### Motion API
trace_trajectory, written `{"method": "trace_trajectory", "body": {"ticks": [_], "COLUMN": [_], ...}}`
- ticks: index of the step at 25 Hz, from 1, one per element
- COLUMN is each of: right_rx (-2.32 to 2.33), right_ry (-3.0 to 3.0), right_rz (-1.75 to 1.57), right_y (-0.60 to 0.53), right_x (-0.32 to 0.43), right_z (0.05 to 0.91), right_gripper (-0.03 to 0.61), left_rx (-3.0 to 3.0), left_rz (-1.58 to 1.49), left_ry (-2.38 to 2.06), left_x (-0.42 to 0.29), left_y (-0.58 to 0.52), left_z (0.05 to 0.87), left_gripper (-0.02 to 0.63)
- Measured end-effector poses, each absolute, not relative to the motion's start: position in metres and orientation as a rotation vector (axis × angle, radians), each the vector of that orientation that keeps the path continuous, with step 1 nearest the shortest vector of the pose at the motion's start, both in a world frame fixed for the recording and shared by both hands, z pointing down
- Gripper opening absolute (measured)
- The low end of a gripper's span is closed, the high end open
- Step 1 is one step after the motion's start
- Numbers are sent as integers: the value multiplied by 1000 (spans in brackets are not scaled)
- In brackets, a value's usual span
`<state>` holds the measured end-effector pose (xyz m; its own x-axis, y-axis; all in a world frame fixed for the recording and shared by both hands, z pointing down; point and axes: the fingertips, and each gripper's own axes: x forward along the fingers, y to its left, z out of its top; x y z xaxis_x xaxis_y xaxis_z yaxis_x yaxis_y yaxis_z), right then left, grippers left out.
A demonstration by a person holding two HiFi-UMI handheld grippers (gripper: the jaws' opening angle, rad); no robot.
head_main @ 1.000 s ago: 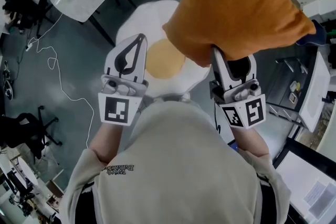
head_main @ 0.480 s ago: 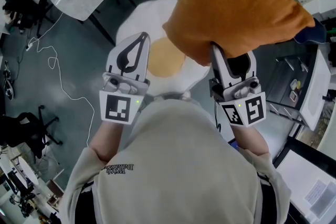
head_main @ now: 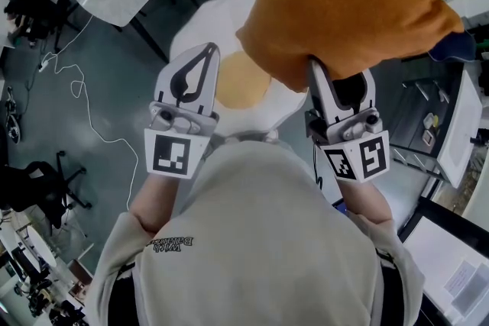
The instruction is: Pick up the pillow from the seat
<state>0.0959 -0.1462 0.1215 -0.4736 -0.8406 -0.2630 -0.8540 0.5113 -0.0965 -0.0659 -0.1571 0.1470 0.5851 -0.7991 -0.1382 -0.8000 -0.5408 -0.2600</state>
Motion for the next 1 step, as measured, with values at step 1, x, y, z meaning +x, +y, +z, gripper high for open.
{"method": "trace_trajectory", "body": {"ticks": [1], "right_rx": [-1426], "right_ry": [2479], "right_rz": [69], "right_y": [-146], "right_x": [97], "right_z": [121], "right_gripper": [238], "left_rx": [-2522], "left_rz": [5], "left_ry": [1307], "left_x": [-65], "left_y": [-157], "left_z": [147], "left_gripper": [11]}}
